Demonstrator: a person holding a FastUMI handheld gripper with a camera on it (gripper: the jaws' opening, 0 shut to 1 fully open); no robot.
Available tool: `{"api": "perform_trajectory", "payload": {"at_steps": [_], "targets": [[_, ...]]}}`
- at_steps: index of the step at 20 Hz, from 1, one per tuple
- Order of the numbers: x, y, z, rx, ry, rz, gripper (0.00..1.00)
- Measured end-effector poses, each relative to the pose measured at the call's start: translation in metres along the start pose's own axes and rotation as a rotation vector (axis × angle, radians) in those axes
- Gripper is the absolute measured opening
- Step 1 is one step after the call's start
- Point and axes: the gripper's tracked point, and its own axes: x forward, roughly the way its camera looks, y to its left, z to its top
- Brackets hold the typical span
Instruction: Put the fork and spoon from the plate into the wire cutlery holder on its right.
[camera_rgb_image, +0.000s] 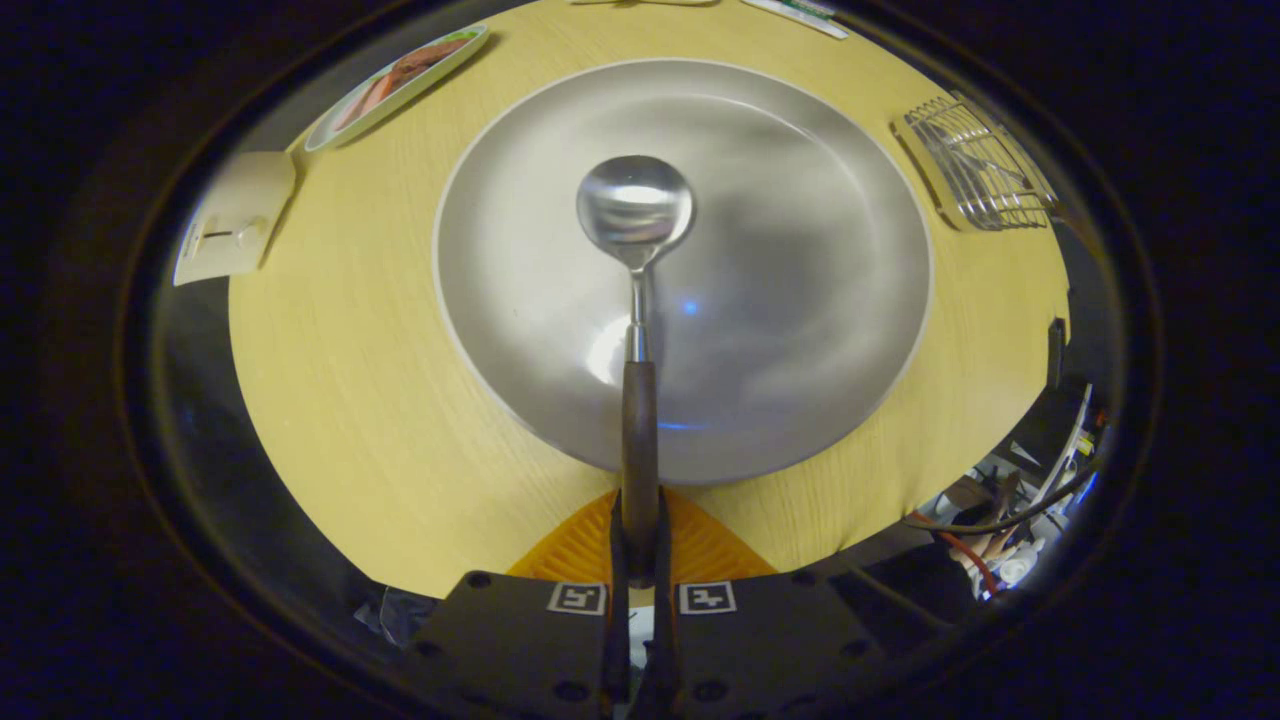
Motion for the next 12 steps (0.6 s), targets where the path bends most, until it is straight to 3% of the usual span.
{"api": "perform_trajectory", "payload": {"at_steps": [12], "targets": [[-0.055, -0.006, 0.012, 0.000, -0.066, 0.024, 0.12]]}}
